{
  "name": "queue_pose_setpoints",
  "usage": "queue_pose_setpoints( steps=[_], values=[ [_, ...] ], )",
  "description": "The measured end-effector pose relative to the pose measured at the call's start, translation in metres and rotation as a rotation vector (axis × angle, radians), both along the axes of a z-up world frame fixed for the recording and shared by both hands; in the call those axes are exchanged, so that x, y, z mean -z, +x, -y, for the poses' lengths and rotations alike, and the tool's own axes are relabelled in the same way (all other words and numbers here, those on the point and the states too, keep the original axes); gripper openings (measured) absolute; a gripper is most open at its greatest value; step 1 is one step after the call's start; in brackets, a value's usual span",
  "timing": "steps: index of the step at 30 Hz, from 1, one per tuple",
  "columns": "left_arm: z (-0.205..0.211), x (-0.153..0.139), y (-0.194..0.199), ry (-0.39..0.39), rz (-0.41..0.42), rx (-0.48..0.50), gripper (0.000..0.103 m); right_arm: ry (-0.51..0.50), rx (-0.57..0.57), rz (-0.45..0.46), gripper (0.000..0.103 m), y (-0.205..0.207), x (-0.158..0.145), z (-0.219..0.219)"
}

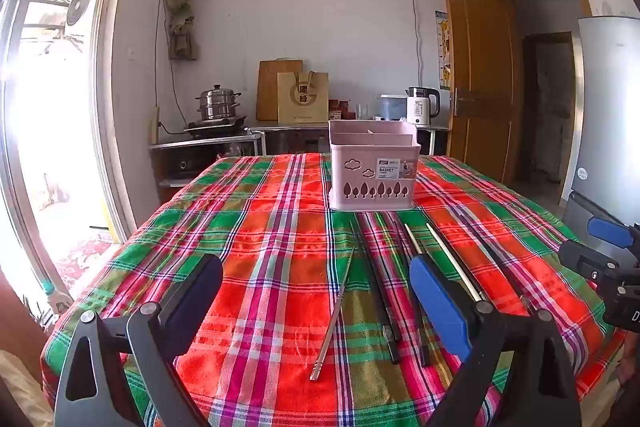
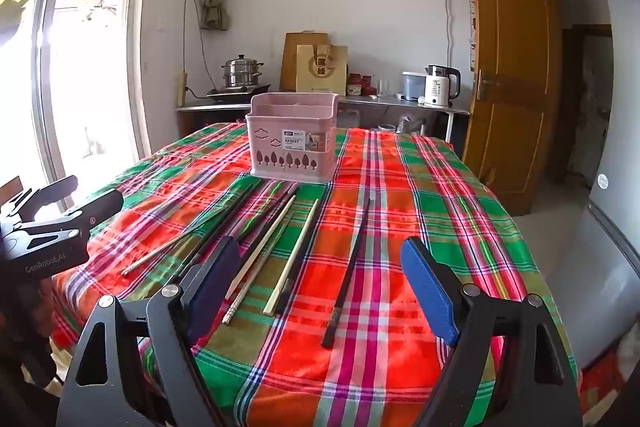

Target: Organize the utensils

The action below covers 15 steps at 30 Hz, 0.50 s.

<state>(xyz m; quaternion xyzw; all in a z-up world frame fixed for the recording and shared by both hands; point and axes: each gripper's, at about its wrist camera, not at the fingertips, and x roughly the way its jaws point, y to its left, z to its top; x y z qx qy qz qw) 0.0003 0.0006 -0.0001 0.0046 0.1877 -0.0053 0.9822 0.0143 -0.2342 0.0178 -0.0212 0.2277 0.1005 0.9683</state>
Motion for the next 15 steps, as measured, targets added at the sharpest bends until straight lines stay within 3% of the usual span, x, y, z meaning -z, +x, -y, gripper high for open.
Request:
queue_pose_setpoints(
  steps=[15],
  values=[
    [0.0015, -0.0008, -0.0027, -0.003, 0.006, 0.005, 0.095, 0.001, 0.006, 0.012, 0.083, 0.0002, -0.0008, 0.0022]
  ],
)
